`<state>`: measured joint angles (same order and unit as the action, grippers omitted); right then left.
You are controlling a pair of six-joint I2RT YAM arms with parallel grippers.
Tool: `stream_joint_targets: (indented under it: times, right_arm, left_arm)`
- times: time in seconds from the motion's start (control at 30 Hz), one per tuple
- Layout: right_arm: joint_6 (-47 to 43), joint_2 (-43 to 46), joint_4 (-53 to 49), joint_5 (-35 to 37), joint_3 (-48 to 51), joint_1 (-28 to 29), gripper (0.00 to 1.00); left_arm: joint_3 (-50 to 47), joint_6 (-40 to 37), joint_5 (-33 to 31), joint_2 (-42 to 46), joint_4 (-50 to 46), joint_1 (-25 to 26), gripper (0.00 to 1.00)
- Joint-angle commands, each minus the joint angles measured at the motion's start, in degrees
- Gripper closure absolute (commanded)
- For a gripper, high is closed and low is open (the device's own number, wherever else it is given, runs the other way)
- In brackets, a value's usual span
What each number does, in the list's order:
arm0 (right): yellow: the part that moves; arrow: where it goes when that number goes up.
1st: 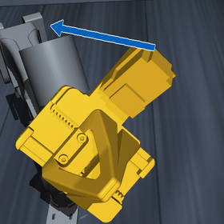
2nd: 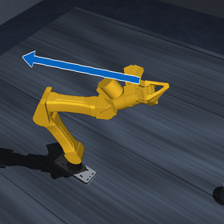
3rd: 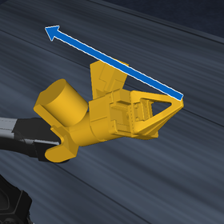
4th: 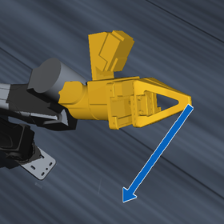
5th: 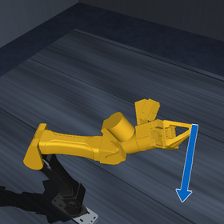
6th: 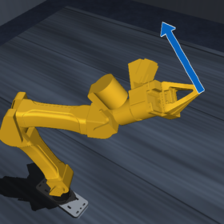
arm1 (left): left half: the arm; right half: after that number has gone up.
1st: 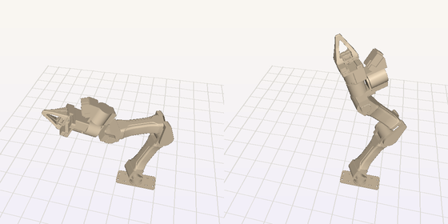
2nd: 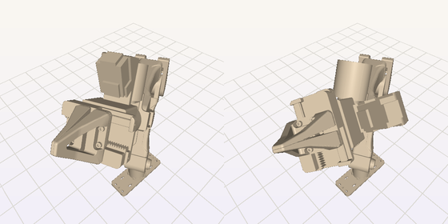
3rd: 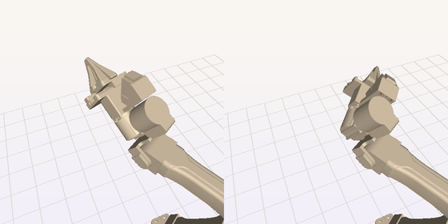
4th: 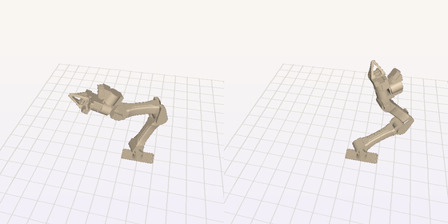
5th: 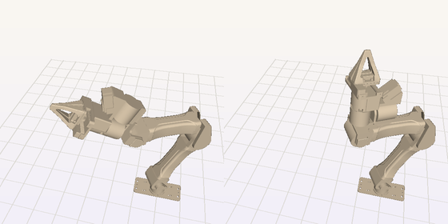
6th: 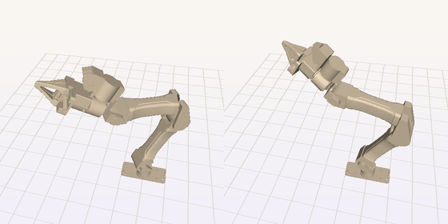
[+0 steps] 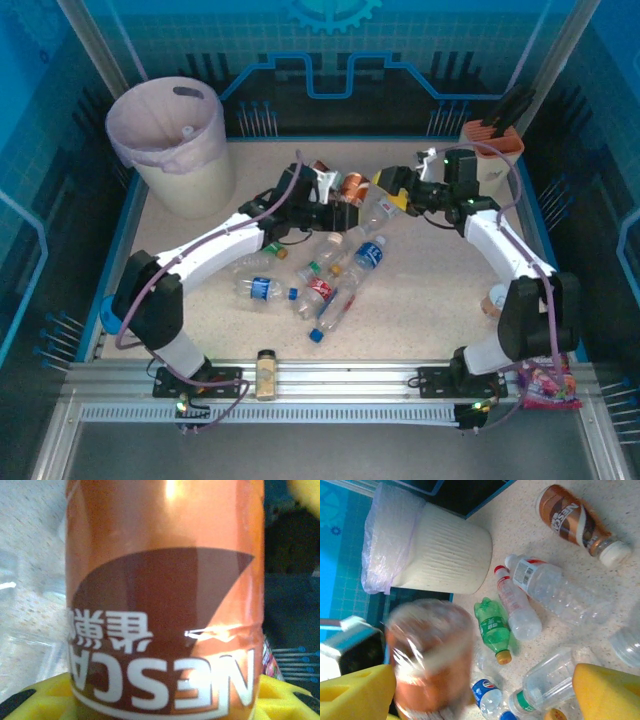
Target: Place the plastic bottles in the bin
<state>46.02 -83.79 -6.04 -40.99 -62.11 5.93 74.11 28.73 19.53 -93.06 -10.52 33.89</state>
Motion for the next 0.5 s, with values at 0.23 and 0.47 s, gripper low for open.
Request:
stream_joint_targets:
  times: [0.23, 0.47]
  right_arm:
    - [-7.42, 6.54, -10.40, 1.79, 7.71, -2.69, 0.08]
    - [-11.60, 10.79, -17.11, 6.07, 9.87, -2.86, 0.06]
  left_arm:
    - [22.49, -13.50, -6.59, 4.78, -22.57, -11.97, 0.67]
    - [34.71, -16.29, -9.84, 1.69, -27.38, -26.50, 0.86]
